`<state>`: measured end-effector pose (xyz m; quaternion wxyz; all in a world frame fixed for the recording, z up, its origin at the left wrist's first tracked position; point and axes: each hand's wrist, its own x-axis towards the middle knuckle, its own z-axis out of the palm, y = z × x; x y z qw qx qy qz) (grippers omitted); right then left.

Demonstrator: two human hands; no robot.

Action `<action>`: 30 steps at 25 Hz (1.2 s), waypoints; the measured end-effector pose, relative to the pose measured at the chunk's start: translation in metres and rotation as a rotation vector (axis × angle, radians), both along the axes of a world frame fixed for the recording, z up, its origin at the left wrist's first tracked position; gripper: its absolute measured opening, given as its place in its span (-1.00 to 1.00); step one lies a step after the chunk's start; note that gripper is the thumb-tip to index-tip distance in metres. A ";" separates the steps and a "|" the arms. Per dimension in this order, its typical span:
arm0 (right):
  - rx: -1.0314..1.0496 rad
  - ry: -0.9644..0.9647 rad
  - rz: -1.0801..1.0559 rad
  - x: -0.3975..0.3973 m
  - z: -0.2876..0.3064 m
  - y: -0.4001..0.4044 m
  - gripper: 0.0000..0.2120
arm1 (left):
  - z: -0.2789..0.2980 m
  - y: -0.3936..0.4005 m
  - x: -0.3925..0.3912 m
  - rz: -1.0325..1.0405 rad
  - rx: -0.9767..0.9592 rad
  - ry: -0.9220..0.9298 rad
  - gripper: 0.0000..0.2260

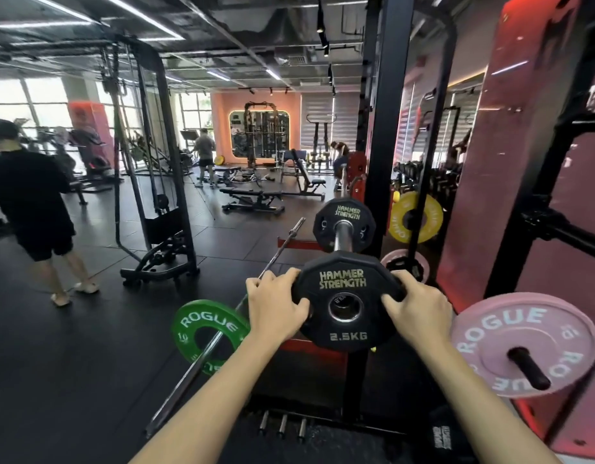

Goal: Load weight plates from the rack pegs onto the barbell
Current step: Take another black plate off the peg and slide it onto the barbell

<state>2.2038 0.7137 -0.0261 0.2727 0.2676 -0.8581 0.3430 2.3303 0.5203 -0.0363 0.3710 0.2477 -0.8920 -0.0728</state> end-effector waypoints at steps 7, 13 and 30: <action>-0.033 0.016 -0.080 -0.018 -0.013 -0.021 -0.69 | -0.010 -0.028 -0.029 -0.050 0.015 -0.028 -0.62; 0.070 -0.020 -0.133 -0.039 -0.016 -0.041 -0.67 | -0.017 -0.047 -0.062 -0.053 0.109 -0.026 -0.60; 0.106 0.012 -0.010 -0.029 -0.026 -0.016 -0.43 | -0.032 -0.041 -0.042 -0.103 0.144 0.008 -0.40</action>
